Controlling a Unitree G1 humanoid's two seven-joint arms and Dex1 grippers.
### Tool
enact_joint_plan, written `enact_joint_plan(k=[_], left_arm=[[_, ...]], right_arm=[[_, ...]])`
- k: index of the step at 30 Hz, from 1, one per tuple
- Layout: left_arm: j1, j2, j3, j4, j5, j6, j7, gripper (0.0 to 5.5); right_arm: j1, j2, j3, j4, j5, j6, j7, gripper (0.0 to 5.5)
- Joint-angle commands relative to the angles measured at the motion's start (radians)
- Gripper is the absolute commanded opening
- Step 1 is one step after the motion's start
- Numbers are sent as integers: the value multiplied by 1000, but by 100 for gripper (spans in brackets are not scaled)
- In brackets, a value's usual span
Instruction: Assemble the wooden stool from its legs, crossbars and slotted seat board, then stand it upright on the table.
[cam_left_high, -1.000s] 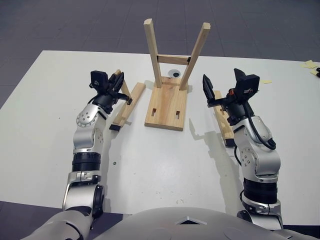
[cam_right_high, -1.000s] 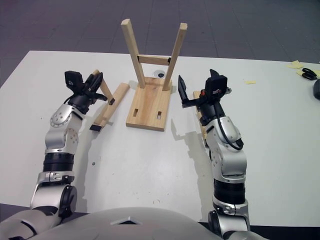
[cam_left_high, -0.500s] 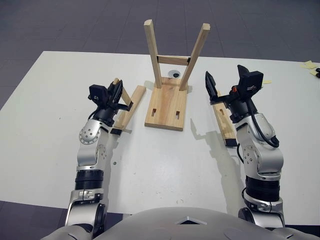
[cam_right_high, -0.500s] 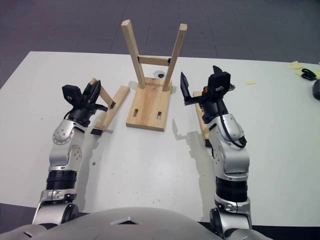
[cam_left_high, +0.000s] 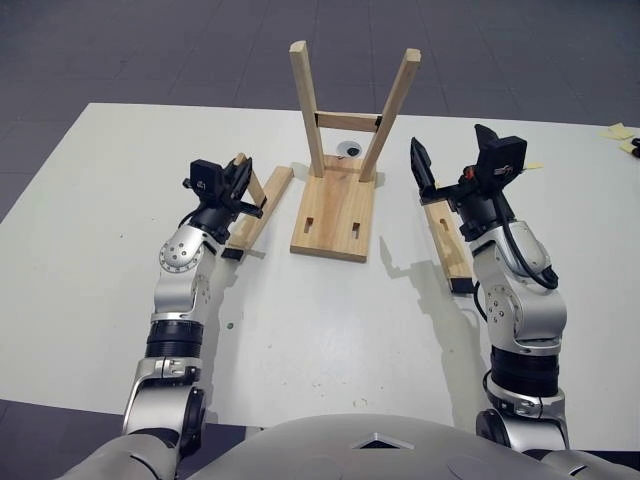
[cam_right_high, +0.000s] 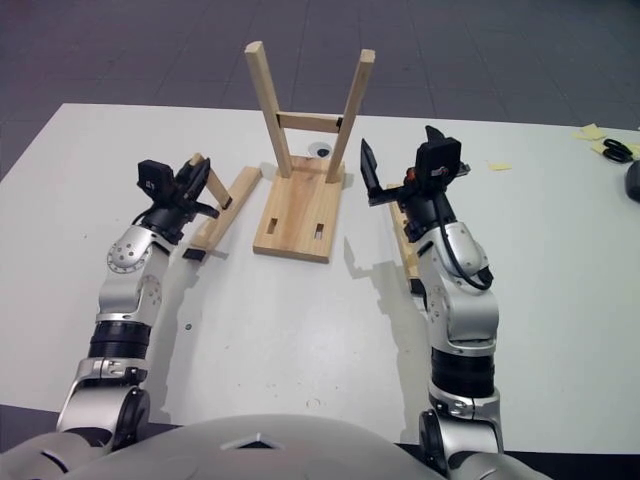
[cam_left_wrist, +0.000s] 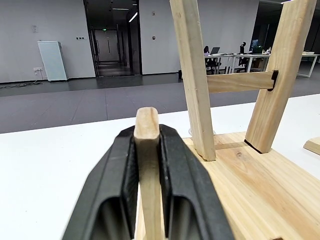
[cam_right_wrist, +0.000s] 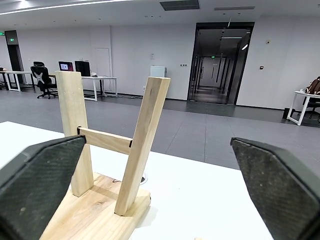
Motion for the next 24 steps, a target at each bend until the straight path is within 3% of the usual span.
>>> enact_joint_plan(k=[1, 14, 18, 24], left_arm=[[122, 7, -64, 137, 49, 219, -19, 41], [25, 80, -112, 164, 55, 461, -86, 41], [38, 80, -96, 150, 48, 452, -72, 41], [74, 15, -16, 150, 12, 282, -14, 41]], right_arm=[[-21, -2, 1, 8, -4, -9, -2, 540], [-9, 8, 21, -4, -16, -22, -9, 540], [-8, 4, 22, -2, -16, -27, -9, 540], [-17, 0, 20, 5, -14, -28, -8, 540]])
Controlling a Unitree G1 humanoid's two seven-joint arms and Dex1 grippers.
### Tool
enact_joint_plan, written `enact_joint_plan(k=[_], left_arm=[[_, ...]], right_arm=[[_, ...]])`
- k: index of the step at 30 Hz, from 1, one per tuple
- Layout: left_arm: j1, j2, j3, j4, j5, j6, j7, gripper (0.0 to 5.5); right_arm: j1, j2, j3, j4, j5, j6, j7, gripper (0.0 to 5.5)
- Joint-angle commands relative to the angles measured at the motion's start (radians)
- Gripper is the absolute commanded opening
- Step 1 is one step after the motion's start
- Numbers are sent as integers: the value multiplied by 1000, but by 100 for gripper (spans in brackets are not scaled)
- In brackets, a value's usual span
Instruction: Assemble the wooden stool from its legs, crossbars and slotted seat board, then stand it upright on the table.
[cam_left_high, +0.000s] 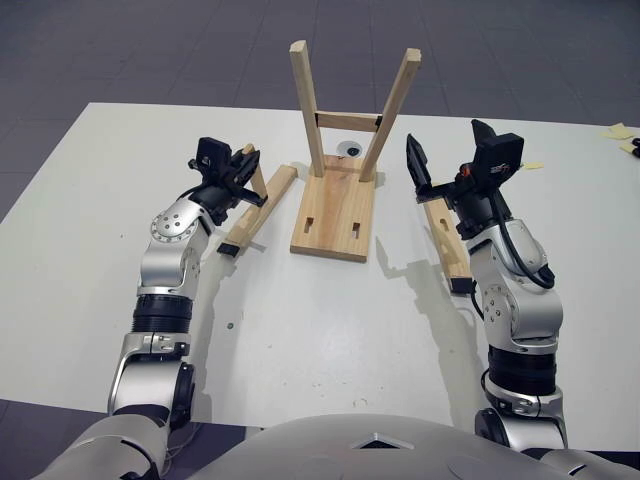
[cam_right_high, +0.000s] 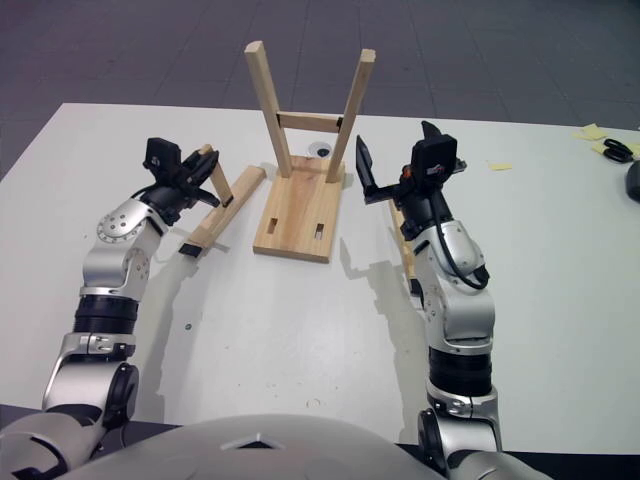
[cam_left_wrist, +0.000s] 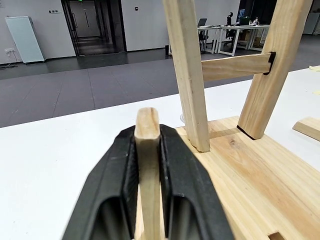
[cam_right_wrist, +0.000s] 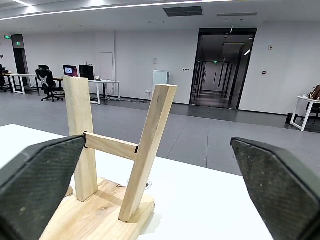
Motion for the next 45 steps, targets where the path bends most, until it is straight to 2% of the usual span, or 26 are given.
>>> enact_joint_plan(k=[1, 16, 17, 28, 38, 45], left_arm=[[192, -59, 1, 146, 24, 45, 40, 41], [173, -63, 16, 116, 54, -16, 83, 41], [163, -61, 23, 104, 59, -26, 101, 78], [-34, -38, 154, -34, 11, 39, 218, 252], [-251, 9, 215, -200, -34, 147, 268, 410], [-324, -2, 195, -9, -36, 135, 206, 529]], right_arm=[[-16, -4, 0, 5, -9, -5, -2, 540], [-22, -9, -3, 10, -8, -5, 2, 540], [-22, -10, -2, 10, -9, -5, 4, 540], [-10, -5, 13, 15, -9, -15, 11, 540], [-7, -2, 25, 24, -11, -22, 8, 540], [-11, 5, 35, 29, -15, -22, 3, 540]])
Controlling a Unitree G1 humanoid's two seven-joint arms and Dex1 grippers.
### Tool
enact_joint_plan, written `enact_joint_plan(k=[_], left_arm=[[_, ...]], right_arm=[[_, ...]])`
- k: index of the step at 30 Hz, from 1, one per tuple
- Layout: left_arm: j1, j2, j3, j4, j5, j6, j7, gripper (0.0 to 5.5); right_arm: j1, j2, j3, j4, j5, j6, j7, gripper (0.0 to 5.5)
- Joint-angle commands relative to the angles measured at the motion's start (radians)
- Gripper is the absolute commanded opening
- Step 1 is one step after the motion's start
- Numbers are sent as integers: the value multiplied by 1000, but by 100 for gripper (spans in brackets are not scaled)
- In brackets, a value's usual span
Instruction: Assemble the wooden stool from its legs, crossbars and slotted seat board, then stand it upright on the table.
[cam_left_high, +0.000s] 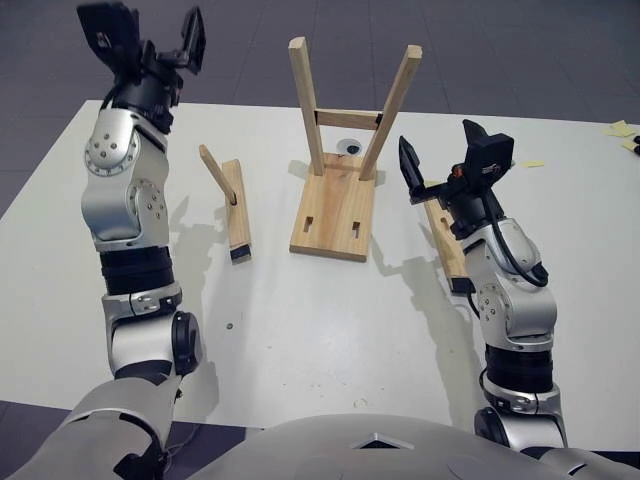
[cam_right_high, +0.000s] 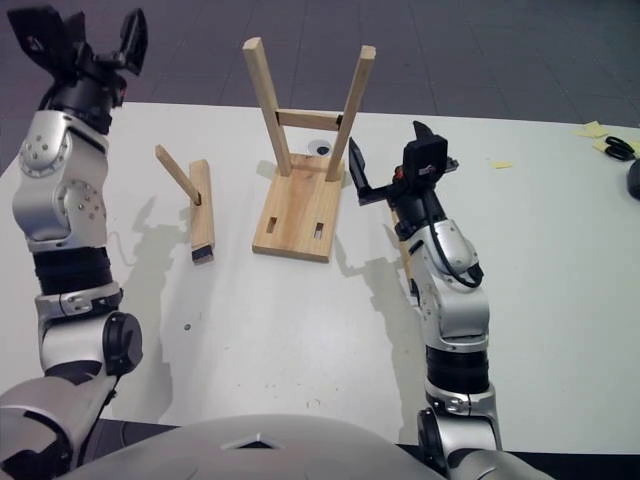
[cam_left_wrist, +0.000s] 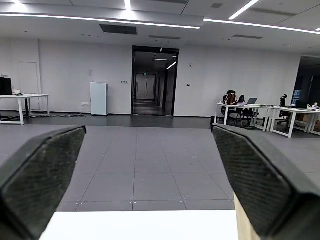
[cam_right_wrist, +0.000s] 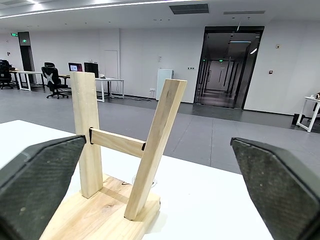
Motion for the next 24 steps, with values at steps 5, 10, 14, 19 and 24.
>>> enact_joint_plan(k=[5, 10, 14, 19, 24], left_arm=[[41, -16, -33, 284, 58, -76, -42, 539], [93, -39, -37, 305, 62, -81, -44, 539], [77, -42, -15, 275, 37, -78, -44, 539], [16, -19, 29, 177, -13, -33, -26, 539], [-72, 5, 52, 76, -54, 23, -13, 539]], right_arm=[[-3, 6, 6, 11, -14, -10, -3, 540], [-5, 7, 2, 11, -15, -11, -1, 540], [-3, 6, 1, 9, -15, -10, 0, 540], [-2, 8, 0, 7, -13, -9, -1, 540], [-4, 12, 3, 9, -15, -11, -2, 540]])
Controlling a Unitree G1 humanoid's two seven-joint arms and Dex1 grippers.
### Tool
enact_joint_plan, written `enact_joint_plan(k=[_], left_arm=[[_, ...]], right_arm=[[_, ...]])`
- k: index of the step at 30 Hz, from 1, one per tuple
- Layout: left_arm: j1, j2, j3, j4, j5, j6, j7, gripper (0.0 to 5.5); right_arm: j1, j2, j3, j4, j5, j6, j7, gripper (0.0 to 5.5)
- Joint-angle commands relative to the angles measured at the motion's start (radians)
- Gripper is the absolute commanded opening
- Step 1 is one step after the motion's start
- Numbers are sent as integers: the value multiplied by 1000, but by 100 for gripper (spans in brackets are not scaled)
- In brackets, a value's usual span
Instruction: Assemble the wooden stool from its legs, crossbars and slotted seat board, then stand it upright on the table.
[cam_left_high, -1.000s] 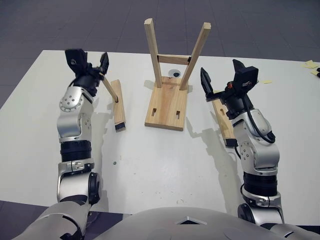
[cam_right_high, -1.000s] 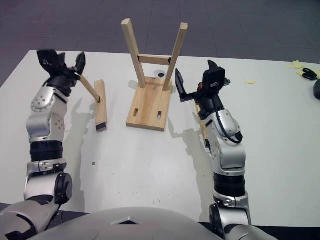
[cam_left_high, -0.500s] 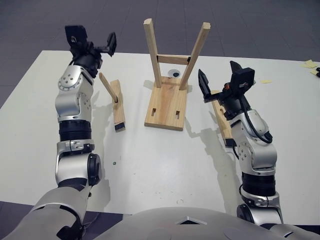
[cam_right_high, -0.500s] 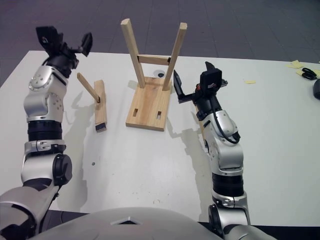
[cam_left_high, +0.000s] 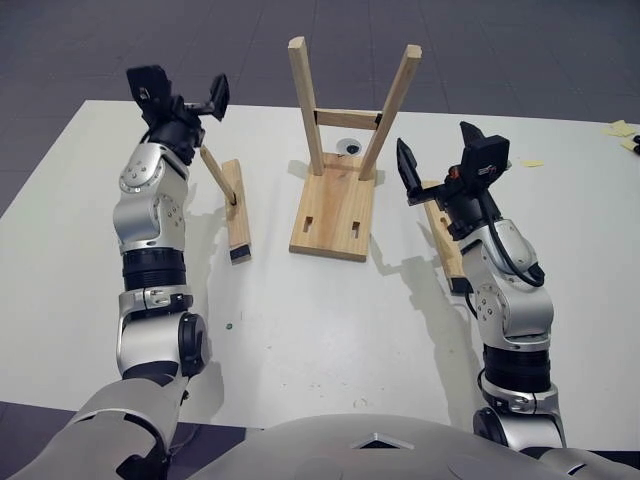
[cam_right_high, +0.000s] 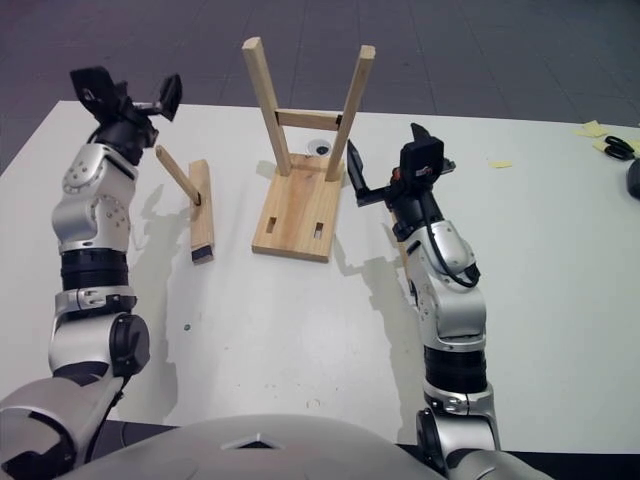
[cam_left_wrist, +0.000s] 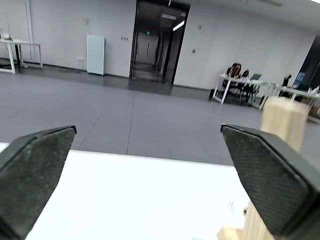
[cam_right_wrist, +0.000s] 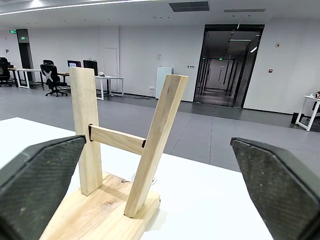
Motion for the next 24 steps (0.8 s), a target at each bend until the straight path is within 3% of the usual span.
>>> enact_joint_plan(k=[1, 6, 10, 13, 24], left_arm=[[-92, 34, 18, -85, -29, 46, 17, 539], [-74, 50, -3, -19, 7, 15, 0, 539], [43, 17, -68, 276, 78, -14, -55, 539], [121, -5, -124, 367, 118, -37, -102, 539], [89, 28, -55, 246, 69, -77, -87, 539]], right_arm=[[-7, 5, 0, 1, -3, -8, -1, 540], [-14, 8, -3, -1, -1, -4, -4, 540], [-16, 15, 1, -9, 2, 20, -11, 540], [-14, 11, 5, -9, -2, 26, -8, 540], [11, 19, 22, -24, -2, 30, -7, 540]])
